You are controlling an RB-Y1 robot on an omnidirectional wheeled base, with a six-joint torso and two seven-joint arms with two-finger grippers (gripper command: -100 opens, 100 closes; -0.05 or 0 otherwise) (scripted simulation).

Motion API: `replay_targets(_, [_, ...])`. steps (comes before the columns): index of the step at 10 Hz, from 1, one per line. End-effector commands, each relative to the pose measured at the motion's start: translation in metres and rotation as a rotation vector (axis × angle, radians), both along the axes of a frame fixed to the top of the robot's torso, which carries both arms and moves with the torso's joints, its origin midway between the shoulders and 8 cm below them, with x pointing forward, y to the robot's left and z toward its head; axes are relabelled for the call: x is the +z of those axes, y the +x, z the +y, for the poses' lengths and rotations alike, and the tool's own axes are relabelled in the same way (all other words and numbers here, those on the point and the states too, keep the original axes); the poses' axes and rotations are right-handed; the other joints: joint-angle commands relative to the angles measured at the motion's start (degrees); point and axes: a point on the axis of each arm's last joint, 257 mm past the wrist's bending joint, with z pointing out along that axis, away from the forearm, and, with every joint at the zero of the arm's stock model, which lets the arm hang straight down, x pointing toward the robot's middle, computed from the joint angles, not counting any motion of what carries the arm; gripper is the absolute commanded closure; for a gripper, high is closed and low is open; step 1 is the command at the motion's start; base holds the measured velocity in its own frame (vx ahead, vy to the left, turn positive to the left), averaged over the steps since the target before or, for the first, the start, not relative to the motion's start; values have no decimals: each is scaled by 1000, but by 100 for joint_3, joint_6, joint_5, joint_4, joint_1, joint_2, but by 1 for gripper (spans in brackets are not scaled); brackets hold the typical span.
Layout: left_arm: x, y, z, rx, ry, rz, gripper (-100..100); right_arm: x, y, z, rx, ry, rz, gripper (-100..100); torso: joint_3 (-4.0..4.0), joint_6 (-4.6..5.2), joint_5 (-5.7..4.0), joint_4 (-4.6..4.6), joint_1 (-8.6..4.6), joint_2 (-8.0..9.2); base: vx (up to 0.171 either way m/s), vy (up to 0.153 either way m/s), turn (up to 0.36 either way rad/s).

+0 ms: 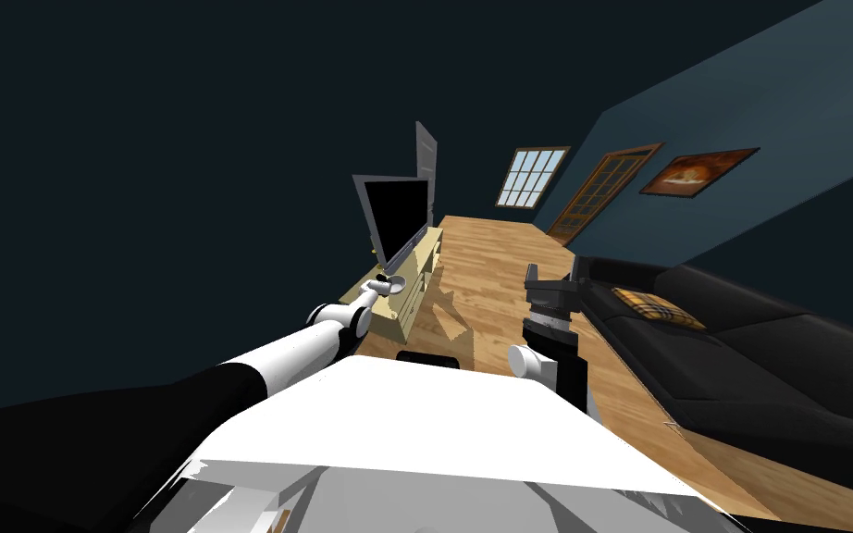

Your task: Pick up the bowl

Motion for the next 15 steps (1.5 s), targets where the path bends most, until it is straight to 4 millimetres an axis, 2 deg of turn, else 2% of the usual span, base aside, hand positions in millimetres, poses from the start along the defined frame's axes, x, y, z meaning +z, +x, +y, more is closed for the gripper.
replay_targets(1, [-8,-9,-5,0,-12,46,-100,0,0,0,0,0,0,0,0,0,0,0,0,0,44,34,-16])
replay_targets(2, [-2,-3,-6,-3,-10,28,-100,0,0,0,0,0,0,0,-2,-1,1,-1,4,-3,30,23,-3])
replay_targets(4, [-14,-15,-9,-1,-18,73,-100,0,0,0,0,0,0,0,2,-1,0,0,-4,4,13,9,-4])
replay_targets(5, [-9,-10,-9,-3,-17,61,-100,0,0,0,0,0,0,0,3,-1,0,1,-4,6,17,9,-5])
replay_targets(9, [-25,-26,-15,-3,-29,119,-100,0,0,0,0,0,0,0,4,0,-1,1,-5,7,14,9,-6])
replay_targets(11, [-25,-26,-15,-3,-29,119,-100,0,0,0,0,0,0,0,1,-1,-1,0,-3,3,17,8,-2])
replay_targets(12, [-34,-37,-19,-2,-36,149,-100,0,0,0,0,0,0,0,3,-1,-1,1,-6,6,16,9,-9])
replay_targets(15, [-33,-36,-18,-3,-35,146,-100,0,0,0,0,0,0,0,4,-1,-1,1,-6,8,6,4,-1])
